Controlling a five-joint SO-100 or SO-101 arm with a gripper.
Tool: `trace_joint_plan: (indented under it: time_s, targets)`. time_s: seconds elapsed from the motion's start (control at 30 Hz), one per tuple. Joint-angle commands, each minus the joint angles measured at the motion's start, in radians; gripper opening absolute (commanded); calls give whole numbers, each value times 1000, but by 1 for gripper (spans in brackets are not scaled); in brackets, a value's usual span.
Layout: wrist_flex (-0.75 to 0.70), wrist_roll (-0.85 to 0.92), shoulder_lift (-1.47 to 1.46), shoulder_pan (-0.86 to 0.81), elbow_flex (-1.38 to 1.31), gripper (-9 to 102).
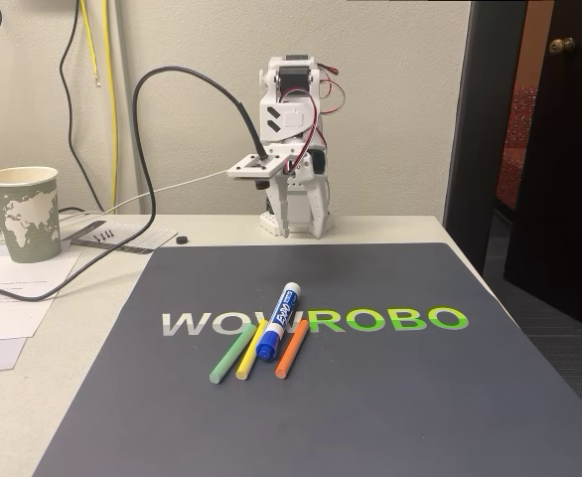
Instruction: Pick up the blue marker.
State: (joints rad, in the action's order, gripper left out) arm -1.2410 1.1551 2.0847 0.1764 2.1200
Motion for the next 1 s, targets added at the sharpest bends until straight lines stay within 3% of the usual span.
trace_joint_plan:
  time_s: [0.0,0.4,0.97]
  targets:
    - [-2,26,-26,9,-48,25]
    - [14,34,-123,14,-51,28]
    - [-227,38,-37,35,-61,30]
